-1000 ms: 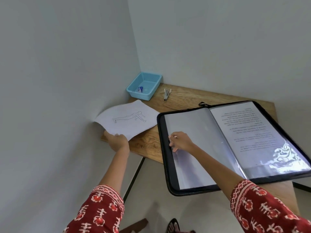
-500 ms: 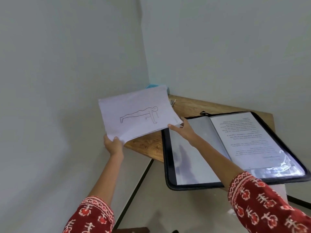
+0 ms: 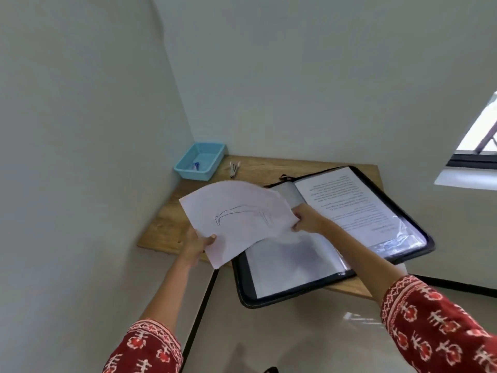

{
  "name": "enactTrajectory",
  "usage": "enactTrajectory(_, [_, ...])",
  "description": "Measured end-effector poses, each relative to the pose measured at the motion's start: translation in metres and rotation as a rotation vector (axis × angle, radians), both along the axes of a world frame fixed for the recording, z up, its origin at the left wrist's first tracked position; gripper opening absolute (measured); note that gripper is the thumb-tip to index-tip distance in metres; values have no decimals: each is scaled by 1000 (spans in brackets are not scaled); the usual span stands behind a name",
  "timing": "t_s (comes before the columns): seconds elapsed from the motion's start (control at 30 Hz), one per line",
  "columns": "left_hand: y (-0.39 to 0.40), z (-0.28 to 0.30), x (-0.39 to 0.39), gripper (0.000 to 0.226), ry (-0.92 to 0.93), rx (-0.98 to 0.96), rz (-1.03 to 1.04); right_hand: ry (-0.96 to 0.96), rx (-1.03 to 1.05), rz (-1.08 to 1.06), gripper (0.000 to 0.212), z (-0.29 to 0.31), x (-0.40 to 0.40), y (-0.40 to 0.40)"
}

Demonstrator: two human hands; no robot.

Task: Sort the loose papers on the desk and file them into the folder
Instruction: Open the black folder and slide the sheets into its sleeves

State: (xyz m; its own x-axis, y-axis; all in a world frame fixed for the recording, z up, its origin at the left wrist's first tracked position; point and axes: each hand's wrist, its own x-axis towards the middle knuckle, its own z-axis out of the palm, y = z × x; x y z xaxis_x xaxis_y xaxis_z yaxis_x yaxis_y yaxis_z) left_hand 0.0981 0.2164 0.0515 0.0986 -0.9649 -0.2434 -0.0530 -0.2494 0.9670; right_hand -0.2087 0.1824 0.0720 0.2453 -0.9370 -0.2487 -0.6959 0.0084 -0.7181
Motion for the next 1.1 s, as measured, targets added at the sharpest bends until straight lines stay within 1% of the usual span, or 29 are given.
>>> enactTrajectory(0.03, [-6,1,-4,47,12,-17,-18,23,14,18,22,-3,-3,0])
enactTrajectory(0.07, [-15,3,-9,43,25,-25,-2,-14,38,17,22,-5,-7,-1])
enactTrajectory(0.13, [-32,6,-18,38,39,-17,91,-192,72,-58,35,-4,-12,-2])
enactTrajectory(0.2, [-54,13,-29,37,27,-23,122,-394,29,-228,50,3,-15,-10])
enactTrajectory(0.23, [-62,18,-33,38,10,-35,119,-483,-11,-312,50,9,-15,-15])
enactTrajectory(0.3, [-80,31,-38,40,-18,-75,108,-633,-79,-486,43,26,-15,-27])
enactTrajectory(0.37, [-96,39,-38,41,-10,-119,112,-728,-114,-582,38,38,-18,-35])
enactTrajectory(0.4, [-101,42,-39,42,2,-133,116,-749,-116,-581,34,41,-19,-37])
enactTrajectory(0.47, [-106,41,-41,44,18,-123,100,-741,-84,-550,27,34,-21,-33])
enactTrajectory(0.57, [-99,26,-43,42,22,-60,45,-738,19,-534,24,8,-21,-16])
enactTrajectory(0.63, [-94,8,-44,38,9,-10,-2,-765,68,-541,21,-7,-23,-4])
enactTrajectory(0.7, [-93,-7,-45,35,-35,15,-48,-750,84,-602,16,-15,-24,0])
enactTrajectory(0.77, [-93,-16,-50,33,-94,26,-106,-640,82,-690,15,-19,-27,0])
enactTrajectory(0.83, [-92,-21,-58,34,-133,30,-180,-499,80,-680,24,-24,-33,5])
enactTrajectory(0.9, [-89,-25,-68,34,-180,26,-277,-441,67,-684,17,-27,-39,19])
enactTrajectory(0.93, [-85,-28,-73,34,-237,17,-328,-456,54,-721,12,-32,-42,30])
enactTrajectory(1.0, [-74,-32,-83,45,-391,-29,-421,-558,14,-872,4,-41,-48,52])
enactTrajectory(1.03, [-65,-36,-88,52,-437,-45,-477,-616,-23,-979,4,-46,-53,66])
enactTrajectory(1.1, [-44,-39,-96,62,-451,-46,-607,-664,-107,-1219,13,-56,-62,89])
